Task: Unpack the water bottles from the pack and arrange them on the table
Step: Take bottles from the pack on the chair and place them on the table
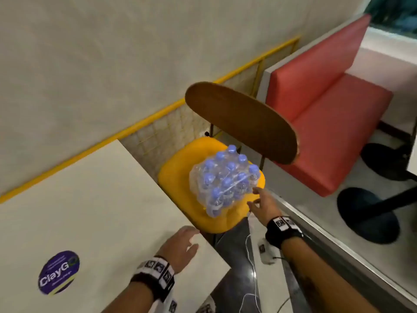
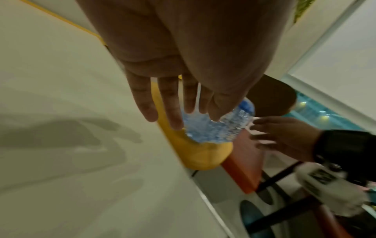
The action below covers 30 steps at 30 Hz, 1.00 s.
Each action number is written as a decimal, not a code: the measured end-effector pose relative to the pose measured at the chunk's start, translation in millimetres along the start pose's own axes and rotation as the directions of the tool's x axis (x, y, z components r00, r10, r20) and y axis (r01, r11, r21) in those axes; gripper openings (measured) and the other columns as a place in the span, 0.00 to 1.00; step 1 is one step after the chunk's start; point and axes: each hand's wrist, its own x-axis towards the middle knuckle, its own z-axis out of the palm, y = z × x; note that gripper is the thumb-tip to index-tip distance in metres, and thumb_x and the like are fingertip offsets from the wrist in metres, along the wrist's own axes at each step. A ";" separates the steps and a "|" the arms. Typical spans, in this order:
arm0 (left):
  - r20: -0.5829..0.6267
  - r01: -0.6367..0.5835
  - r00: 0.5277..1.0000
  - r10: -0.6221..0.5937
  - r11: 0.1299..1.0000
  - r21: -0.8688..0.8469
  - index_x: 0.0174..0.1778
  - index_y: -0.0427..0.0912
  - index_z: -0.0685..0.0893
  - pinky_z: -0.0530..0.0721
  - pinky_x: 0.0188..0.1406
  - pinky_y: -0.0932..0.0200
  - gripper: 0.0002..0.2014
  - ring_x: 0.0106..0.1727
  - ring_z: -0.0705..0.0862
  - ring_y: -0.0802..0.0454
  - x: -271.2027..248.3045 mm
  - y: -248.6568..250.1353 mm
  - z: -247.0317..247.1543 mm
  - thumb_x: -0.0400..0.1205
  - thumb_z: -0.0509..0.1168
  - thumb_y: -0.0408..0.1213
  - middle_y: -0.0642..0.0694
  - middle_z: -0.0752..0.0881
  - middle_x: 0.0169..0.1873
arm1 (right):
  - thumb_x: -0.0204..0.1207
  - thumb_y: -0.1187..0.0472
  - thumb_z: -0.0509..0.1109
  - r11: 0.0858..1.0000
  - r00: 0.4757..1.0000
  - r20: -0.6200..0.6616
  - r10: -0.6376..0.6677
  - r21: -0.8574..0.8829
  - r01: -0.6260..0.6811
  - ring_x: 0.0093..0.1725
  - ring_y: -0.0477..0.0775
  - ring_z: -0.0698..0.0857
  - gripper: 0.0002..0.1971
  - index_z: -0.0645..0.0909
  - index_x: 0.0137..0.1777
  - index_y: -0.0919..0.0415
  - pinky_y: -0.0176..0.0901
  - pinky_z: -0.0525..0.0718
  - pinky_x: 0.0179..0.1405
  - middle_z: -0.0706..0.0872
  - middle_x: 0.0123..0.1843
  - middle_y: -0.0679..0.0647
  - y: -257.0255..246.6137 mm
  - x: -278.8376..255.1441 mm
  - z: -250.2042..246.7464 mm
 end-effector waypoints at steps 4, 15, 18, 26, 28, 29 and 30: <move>-0.011 -0.099 0.995 0.099 0.995 -0.003 0.86 0.55 0.57 0.79 0.75 0.47 0.36 0.79 0.75 0.46 74.0 83.1 17.7 0.84 0.66 0.44 0.55 0.58 0.87 | 0.73 0.57 0.78 0.995 0.996 0.007 -0.086 0.054 0.085 0.54 0.46 0.81 0.32 0.68 0.75 0.49 0.44 0.85 0.48 0.73 0.66 0.42 -29.5 31.5 -15.7; -0.256 0.200 0.939 -0.230 0.970 -0.140 0.88 0.36 0.44 0.80 0.67 0.46 0.49 0.74 0.77 0.33 158.6 130.1 43.7 0.79 0.70 0.37 0.36 0.59 0.85 | 0.62 0.59 0.84 0.971 0.966 0.218 -0.137 -0.164 0.175 0.63 0.59 0.82 0.39 0.72 0.74 0.56 0.56 0.82 0.63 0.79 0.69 0.56 -23.8 64.6 -12.7; -0.324 0.246 0.906 -0.271 0.962 -0.117 0.88 0.34 0.46 0.80 0.69 0.45 0.48 0.77 0.75 0.33 165.8 131.0 50.4 0.79 0.70 0.35 0.34 0.57 0.86 | 0.59 0.58 0.85 0.921 0.933 0.262 -0.245 -0.237 0.309 0.71 0.63 0.75 0.39 0.77 0.73 0.56 0.54 0.77 0.71 0.76 0.71 0.59 -25.7 58.1 -13.8; -0.452 0.172 0.877 -0.164 0.985 -0.023 0.78 0.41 0.67 0.87 0.59 0.46 0.35 0.66 0.84 0.34 171.5 124.9 53.0 0.77 0.74 0.29 0.35 0.76 0.73 | 0.58 0.61 0.85 0.930 0.939 0.232 -0.253 -0.209 0.302 0.63 0.56 0.82 0.37 0.80 0.70 0.52 0.44 0.79 0.64 0.78 0.69 0.51 -3.7 45.0 -20.2; -0.443 0.114 0.892 -0.089 0.993 0.030 0.72 0.41 0.72 0.86 0.54 0.46 0.27 0.62 0.86 0.34 170.9 123.3 52.3 0.78 0.71 0.26 0.35 0.83 0.65 | 0.56 0.58 0.86 0.931 0.944 0.207 -0.258 -0.207 0.300 0.62 0.58 0.83 0.37 0.81 0.69 0.50 0.47 0.80 0.65 0.79 0.68 0.51 3.8 37.2 -21.4; -0.419 0.086 0.906 -0.055 0.995 0.054 0.71 0.41 0.73 0.86 0.54 0.46 0.26 0.61 0.86 0.34 170.7 121.6 51.4 0.77 0.71 0.26 0.36 0.85 0.63 | 0.55 0.56 0.86 0.921 0.940 0.191 -0.282 -0.220 0.321 0.62 0.59 0.83 0.38 0.80 0.69 0.48 0.51 0.81 0.65 0.80 0.68 0.49 8.6 35.3 -20.6; -0.377 0.063 0.926 -0.030 0.995 0.075 0.72 0.42 0.72 0.87 0.54 0.45 0.28 0.61 0.86 0.34 169.9 119.8 51.0 0.76 0.72 0.26 0.37 0.85 0.63 | 0.55 0.53 0.85 0.921 0.942 0.184 -0.280 -0.226 0.318 0.61 0.59 0.83 0.37 0.80 0.68 0.45 0.54 0.82 0.63 0.81 0.67 0.47 9.8 33.0 -20.2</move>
